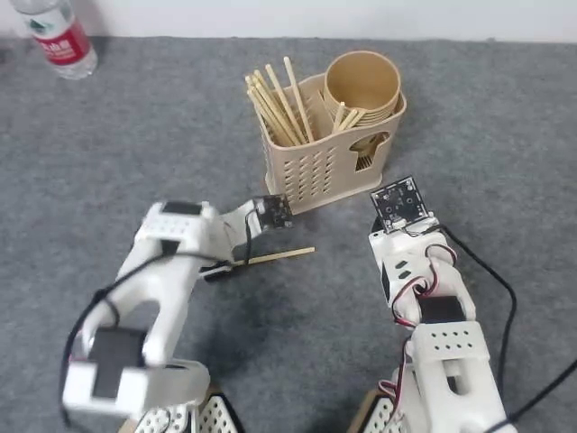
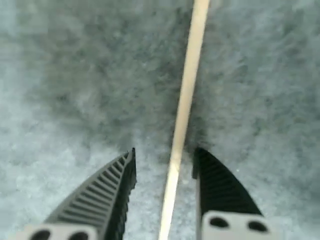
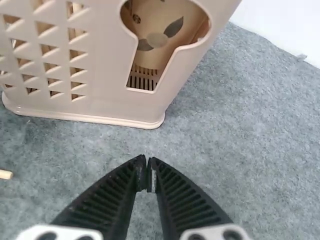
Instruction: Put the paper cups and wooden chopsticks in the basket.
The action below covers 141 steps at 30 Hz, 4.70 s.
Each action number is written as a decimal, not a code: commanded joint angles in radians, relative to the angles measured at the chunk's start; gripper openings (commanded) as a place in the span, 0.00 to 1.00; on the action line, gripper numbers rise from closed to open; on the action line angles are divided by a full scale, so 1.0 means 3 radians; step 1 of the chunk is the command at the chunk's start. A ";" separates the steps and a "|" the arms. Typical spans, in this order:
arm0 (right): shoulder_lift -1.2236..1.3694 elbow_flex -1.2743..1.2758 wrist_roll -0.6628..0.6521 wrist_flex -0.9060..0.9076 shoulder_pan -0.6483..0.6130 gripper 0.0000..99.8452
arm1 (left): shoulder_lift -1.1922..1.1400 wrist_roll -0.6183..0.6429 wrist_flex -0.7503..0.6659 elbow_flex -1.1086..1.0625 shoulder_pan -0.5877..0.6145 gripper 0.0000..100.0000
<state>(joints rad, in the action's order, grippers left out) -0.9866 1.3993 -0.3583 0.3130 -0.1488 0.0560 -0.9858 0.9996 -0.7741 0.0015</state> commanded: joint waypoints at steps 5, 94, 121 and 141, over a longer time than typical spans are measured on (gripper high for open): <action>-0.0059 -0.0026 -0.0036 -0.0079 -0.0023 0.01 | -0.1059 -0.0225 0.0992 0.1092 -0.0077 0.01; 0.2181 -0.5155 0.0102 0.3220 0.0509 0.01 | 0.3084 0.4235 -0.1621 -0.1516 0.0808 0.20; 0.6293 -0.9528 0.0107 0.4196 -0.0038 0.24 | 0.3166 0.3861 -0.2813 -0.2386 0.0604 0.13; 0.5874 -0.9477 0.2015 0.4943 -0.0371 0.01 | 0.3166 0.3861 -0.2803 -0.2386 0.0604 0.13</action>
<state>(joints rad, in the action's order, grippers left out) 0.8393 -1.4454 0.1465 1.7522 -0.1857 0.9904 0.1834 0.1818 -1.4952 0.1918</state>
